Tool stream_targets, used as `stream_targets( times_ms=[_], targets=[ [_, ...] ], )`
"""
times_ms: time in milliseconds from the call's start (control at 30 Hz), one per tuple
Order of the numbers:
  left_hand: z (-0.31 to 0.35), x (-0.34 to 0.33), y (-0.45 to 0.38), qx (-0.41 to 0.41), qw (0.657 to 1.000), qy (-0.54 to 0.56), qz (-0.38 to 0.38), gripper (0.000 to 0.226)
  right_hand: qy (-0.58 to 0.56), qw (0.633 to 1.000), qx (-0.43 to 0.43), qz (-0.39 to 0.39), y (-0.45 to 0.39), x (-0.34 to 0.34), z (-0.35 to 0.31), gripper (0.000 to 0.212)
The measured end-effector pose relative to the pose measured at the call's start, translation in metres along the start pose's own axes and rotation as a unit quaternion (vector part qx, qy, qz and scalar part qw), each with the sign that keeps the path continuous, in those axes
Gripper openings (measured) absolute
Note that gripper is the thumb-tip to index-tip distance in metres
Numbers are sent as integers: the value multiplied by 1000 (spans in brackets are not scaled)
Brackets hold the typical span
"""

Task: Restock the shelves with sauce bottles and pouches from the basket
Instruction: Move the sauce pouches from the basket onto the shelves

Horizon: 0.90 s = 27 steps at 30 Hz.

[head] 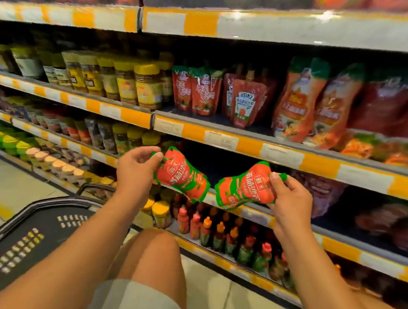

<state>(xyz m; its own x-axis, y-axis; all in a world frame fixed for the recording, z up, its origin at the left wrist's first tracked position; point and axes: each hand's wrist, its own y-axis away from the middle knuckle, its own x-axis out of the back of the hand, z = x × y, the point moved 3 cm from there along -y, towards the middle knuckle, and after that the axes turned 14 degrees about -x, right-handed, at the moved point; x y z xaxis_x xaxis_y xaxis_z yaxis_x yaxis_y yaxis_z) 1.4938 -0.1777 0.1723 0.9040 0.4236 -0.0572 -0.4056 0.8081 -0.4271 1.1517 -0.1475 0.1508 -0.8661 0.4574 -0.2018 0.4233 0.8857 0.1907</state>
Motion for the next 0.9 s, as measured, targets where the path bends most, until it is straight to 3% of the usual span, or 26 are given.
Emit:
stream_targets(
  times_ms=[367,567,733,800,900],
  targets=[
    [-38,-110,16,112,978,168,49,18,-77,996,0,53,-41,49,6,15],
    [-53,-138,4,137,974,174,45,18,-16,993,67,96,-57,41,11,44],
    [-65,-151,-13,114,985,126,1,22,53,983,104,139,-69,28,12,45],
    [-65,-156,-19,96,990,106,-9,10,82,978,114,155,-74,24,11,39],
    [-66,-167,-25,67,996,64,-3,21,93,976,129,152,-81,16,10,5]
  ],
)
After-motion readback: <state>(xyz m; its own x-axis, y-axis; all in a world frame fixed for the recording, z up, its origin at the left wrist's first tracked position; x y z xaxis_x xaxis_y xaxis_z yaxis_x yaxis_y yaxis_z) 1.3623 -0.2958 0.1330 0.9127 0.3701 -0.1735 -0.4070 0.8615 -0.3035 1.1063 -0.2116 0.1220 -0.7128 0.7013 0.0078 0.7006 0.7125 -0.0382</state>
